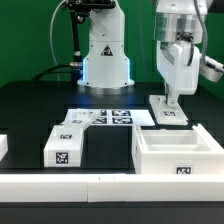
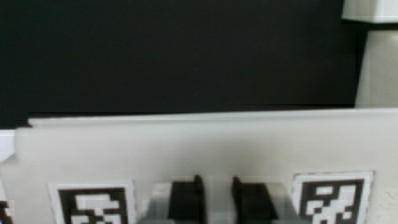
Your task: Assemble cabinet
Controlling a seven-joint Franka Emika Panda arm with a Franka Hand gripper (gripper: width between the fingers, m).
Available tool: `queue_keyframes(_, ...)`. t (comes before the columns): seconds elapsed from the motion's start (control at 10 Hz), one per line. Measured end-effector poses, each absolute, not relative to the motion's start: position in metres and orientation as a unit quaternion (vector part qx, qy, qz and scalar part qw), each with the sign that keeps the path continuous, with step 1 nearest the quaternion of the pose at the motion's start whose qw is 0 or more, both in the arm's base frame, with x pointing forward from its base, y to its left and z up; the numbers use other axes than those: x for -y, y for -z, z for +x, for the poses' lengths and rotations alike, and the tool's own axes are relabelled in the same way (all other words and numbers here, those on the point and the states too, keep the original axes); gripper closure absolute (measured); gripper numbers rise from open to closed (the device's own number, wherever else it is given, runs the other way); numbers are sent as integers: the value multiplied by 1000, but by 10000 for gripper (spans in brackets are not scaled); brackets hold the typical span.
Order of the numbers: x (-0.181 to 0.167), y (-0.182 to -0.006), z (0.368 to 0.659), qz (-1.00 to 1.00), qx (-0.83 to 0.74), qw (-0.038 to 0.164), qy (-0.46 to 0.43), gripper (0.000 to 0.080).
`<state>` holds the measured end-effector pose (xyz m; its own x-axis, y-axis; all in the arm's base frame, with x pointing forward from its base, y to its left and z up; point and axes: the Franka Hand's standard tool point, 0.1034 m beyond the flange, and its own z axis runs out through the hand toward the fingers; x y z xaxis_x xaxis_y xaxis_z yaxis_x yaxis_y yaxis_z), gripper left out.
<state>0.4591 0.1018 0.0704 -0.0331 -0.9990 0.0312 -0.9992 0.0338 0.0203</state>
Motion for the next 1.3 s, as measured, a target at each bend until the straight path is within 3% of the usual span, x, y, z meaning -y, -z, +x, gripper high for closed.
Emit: queue_keyframes(1.3,-114,-69,488,705,709,19,-12,735)
